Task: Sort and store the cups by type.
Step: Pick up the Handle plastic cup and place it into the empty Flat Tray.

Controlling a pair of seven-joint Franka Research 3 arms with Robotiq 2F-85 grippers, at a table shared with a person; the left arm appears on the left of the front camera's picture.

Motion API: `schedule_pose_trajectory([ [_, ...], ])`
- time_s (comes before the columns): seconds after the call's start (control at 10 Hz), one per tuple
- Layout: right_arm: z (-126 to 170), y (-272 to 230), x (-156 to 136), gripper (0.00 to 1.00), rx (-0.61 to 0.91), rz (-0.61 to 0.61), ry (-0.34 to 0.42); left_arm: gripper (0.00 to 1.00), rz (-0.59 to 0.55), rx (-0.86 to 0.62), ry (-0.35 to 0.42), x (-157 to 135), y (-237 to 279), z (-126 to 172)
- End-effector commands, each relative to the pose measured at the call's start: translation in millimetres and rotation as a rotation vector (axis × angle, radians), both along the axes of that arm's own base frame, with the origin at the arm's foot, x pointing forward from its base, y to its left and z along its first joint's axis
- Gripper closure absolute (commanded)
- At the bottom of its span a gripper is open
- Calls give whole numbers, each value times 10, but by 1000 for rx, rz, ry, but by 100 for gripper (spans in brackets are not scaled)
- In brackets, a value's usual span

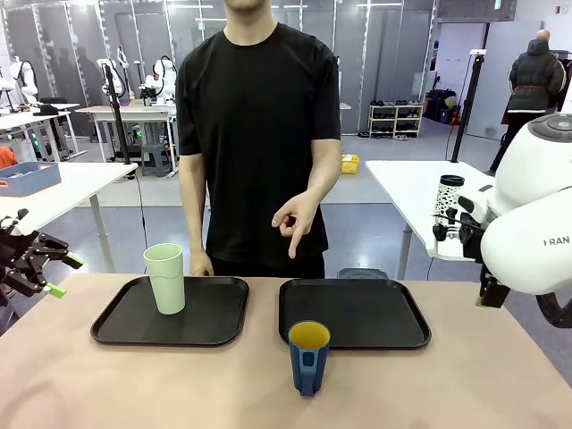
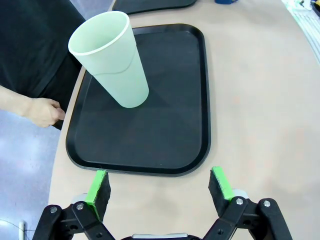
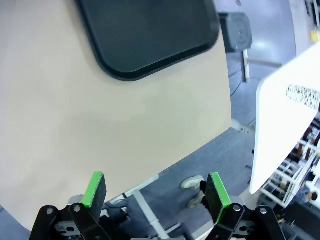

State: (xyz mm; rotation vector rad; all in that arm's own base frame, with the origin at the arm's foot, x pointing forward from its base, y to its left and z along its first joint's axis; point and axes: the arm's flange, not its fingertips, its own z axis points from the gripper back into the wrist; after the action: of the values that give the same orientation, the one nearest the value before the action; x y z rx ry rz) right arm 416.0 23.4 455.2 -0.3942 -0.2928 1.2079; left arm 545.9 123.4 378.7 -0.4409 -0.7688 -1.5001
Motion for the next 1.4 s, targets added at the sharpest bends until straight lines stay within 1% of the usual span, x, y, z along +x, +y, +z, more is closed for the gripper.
schedule_pose_trajectory([
  [0.0, -46, -89, 37, 0, 15, 143, 27, 0, -9, -28, -12, 14, -3, 25],
  [0.1, -68, -101, 28, 0, 15, 159, 59, 0, -9, -28, -12, 14, -3, 25],
  [0.2, -85, -100, 42, 0, 22, 144, 65, 0, -9, -28, -12, 14, -3, 25],
  [0.3, -84, -86, 67, 0, 31, 70, -9, 0, -9, -28, -12, 14, -3, 25],
  [0.4, -86, -40, 12, 0, -9, 128, 43, 0, -9, -28, -12, 14, -3, 25],
  [0.7, -78, -48, 23, 0, 0, 121, 36, 0, -9, -28, -12, 14, -3, 25],
  [0.8, -294, -40, 178, 0, -72, 201, 175, 0, -9, -28, -12, 14, -3, 25],
  [0.9, -467, -42, 185, 0, -6, 290, 232, 0, -9, -28, -12, 14, -3, 25],
  [1.1, -759, -64, 107, 0, 76, 338, 304, 0, -9, -28, -12, 14, -3, 25],
  [1.2, -921, -23, 25, 0, 151, 393, 311, 0, -9, -28, -12, 14, -3, 25],
  [1.3, -1034, 7, -79, 0, 269, 421, 315, 0, -9, -28, -12, 14, -3, 25],
])
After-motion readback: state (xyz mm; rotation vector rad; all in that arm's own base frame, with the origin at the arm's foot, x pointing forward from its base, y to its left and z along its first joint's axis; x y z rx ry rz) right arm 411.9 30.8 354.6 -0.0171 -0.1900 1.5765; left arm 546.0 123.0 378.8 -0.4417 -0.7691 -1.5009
